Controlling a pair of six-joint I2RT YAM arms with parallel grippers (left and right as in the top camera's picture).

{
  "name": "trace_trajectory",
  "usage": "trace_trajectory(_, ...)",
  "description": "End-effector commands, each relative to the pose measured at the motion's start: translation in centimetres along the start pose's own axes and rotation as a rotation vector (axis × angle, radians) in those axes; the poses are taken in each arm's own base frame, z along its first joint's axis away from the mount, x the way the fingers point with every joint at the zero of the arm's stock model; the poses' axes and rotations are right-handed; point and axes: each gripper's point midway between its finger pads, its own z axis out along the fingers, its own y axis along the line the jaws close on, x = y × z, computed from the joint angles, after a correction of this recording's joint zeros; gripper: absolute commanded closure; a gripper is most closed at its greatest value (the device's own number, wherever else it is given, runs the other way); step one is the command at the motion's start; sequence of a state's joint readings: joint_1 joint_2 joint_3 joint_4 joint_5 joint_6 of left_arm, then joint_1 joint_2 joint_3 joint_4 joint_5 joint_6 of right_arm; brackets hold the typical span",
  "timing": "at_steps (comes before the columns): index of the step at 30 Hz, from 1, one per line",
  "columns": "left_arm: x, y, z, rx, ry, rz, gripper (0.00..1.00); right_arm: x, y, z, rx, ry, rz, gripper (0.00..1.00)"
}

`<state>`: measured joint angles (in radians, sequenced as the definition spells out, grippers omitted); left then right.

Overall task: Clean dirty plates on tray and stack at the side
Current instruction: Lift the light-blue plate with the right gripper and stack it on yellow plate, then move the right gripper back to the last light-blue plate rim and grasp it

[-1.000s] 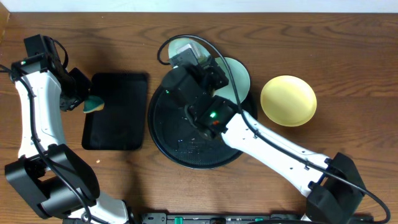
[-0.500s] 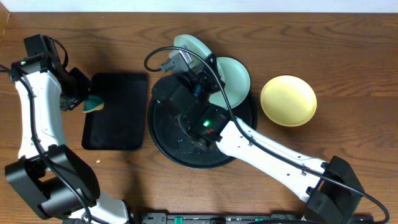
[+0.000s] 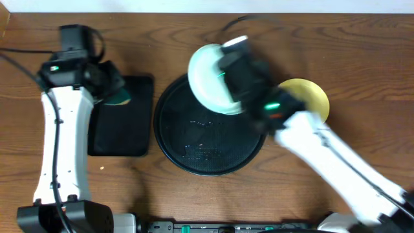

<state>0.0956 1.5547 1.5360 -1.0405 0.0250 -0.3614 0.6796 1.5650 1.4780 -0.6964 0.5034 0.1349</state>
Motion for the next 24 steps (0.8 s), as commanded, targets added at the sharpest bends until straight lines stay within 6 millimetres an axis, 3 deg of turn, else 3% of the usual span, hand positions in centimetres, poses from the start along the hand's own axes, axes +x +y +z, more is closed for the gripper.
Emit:
trace_trajectory(1,0.6,-2.4,-0.2,0.015,-0.007,0.077,0.93,-0.3,-1.7,-1.9,-0.265,0.041,0.212,0.99)
trace_trajectory(4,1.1,-3.5,-0.2,0.004,-0.014,0.095,0.93,1.6,-6.7,-1.7,-0.246,0.119,0.342,0.99)
trace_trajectory(9,1.6,-4.5,-0.3,-0.006,-0.023,0.135,0.93,6.7,-15.1,-0.9,-0.093,0.271,0.513,0.99)
trace_trajectory(14,2.0,-5.0,-0.3,0.001,-0.021,0.151,0.93,11.5,-21.0,-0.1,0.036,0.378,0.640,0.99)
trace_trajectory(19,2.1,-5.1,0.0,0.001,-0.018,0.153,0.92,15.8,-23.9,1.9,0.093,0.454,0.683,0.99)
trace_trajectory(24,2.3,-5.2,0.2,0.001,-0.015,0.157,0.92,19.0,-23.9,4.9,0.094,0.509,0.698,0.99)
